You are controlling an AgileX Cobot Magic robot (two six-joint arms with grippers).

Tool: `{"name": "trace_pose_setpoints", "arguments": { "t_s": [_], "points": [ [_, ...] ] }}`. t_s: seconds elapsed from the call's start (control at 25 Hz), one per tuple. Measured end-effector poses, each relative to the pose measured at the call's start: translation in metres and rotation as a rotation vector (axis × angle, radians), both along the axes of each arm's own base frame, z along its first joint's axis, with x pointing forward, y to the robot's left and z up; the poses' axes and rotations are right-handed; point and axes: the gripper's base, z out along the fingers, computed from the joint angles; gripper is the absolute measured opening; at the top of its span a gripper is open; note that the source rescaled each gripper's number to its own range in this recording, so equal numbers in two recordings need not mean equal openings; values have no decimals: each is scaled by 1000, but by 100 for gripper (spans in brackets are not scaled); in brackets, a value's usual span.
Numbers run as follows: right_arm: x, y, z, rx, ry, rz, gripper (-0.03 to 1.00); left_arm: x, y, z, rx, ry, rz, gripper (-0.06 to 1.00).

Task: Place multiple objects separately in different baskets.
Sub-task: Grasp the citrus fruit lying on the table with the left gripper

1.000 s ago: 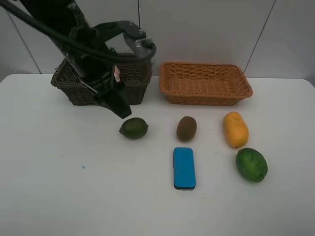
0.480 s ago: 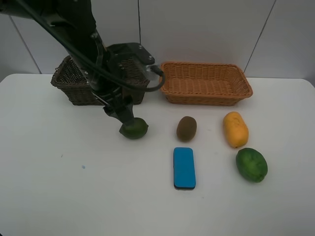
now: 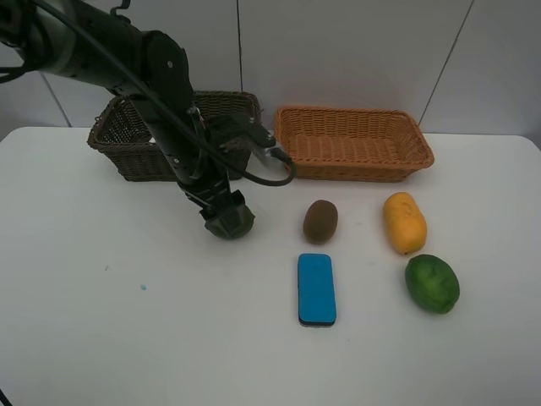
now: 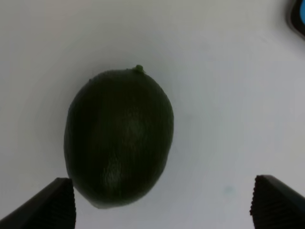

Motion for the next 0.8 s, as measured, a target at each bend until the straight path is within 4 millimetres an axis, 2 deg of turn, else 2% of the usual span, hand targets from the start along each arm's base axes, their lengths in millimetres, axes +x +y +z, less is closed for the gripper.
{"name": "trace_pose_setpoints", "arguments": {
  "t_s": [0.48, 0.72, 0.8],
  "points": [
    [0, 0, 0, 0, 0, 0, 100, 11, -5, -46, 10, 0, 32, 90],
    [0, 0, 0, 0, 0, 0, 100, 15, -6, -51, -4, -27, 52, 89],
    [0, 0, 0, 0, 0, 0, 100, 15, -6, -51, -8, -28, 63, 82]
  ]
}}
